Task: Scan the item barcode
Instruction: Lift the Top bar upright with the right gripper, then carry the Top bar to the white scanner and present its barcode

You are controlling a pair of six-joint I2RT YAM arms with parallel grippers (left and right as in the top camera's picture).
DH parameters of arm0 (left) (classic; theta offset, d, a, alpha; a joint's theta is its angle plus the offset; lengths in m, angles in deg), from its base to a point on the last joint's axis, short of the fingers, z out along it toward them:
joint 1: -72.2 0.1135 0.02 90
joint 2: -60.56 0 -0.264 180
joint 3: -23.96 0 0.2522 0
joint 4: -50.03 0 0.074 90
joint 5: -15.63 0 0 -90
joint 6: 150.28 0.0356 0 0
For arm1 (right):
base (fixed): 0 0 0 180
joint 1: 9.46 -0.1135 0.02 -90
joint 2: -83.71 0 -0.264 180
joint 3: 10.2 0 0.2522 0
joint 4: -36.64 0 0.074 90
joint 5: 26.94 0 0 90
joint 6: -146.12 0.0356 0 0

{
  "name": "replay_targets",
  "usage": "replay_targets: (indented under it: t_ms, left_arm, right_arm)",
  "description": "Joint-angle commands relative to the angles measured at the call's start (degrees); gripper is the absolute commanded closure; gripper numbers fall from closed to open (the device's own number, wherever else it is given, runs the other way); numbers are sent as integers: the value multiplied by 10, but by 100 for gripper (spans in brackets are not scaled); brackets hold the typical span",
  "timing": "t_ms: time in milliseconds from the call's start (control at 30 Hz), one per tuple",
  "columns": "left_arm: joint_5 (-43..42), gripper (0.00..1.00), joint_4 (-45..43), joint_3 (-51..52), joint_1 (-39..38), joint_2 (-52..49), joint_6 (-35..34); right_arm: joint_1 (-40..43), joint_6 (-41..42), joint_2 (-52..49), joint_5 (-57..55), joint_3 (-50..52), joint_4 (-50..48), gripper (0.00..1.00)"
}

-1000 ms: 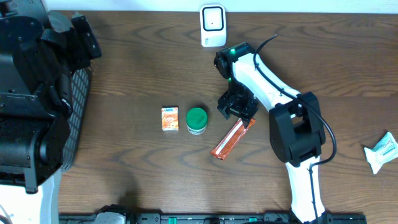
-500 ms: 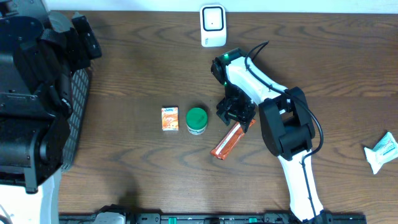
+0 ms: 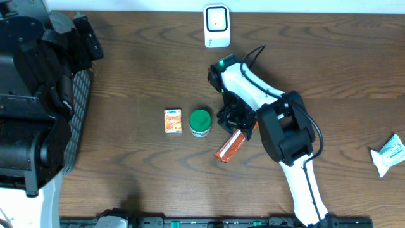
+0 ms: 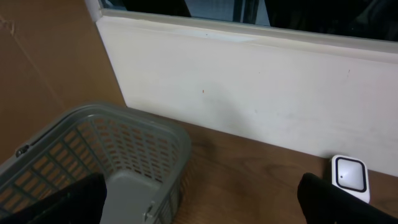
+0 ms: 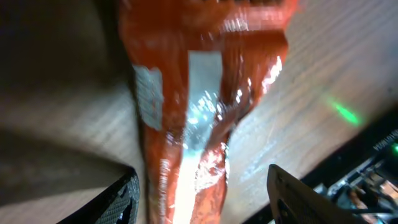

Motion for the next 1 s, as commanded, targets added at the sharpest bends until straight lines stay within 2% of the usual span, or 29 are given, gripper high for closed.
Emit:
replay_targets:
  t_ms: [0, 100, 267, 333, 567, 733, 967]
  left_arm:
    - [2, 2, 0, 3, 2, 3, -5]
    - [2, 2, 0, 3, 2, 3, -5]
    - [2, 2, 0, 3, 2, 3, -5]
    - [2, 2, 0, 3, 2, 3, -5]
    - [2, 2, 0, 3, 2, 3, -5]
    - [2, 2, 1, 3, 2, 2, -5]
    - [2, 2, 4, 3, 2, 2, -5]
  right_arm:
    - [-5, 19, -79, -23, 30, -12, 40]
    - [4, 16, -97, -18, 30, -10, 56]
    - [12, 11, -101, -37, 30, -7, 90]
    - [12, 26, -101, -55, 30, 1, 99]
    - [11, 16, -83, -61, 18, 0, 98]
    - [10, -23, -23, -62, -25, -10, 98]
    - [5, -93, 136, -76, -44, -143, 99]
